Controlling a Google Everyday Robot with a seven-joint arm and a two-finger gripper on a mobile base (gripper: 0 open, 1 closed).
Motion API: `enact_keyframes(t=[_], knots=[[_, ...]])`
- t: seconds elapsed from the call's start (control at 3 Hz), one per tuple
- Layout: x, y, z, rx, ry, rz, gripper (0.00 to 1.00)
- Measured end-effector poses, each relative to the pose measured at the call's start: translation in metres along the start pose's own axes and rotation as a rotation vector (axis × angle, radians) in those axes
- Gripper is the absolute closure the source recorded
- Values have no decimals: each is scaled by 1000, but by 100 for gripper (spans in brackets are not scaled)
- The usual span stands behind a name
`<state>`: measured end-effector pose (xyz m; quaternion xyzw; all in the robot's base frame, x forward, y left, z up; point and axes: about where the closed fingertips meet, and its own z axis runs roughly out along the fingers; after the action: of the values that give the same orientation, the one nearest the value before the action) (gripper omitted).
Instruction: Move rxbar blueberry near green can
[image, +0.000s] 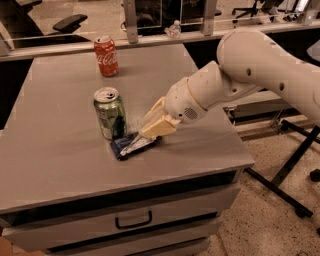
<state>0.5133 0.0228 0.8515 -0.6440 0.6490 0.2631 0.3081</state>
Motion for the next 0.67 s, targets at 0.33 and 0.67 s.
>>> enact_keyframes(t=[0.33, 0.67], knots=[[5, -5, -6, 34, 6, 22, 2], [23, -19, -31, 132, 9, 108, 0]])
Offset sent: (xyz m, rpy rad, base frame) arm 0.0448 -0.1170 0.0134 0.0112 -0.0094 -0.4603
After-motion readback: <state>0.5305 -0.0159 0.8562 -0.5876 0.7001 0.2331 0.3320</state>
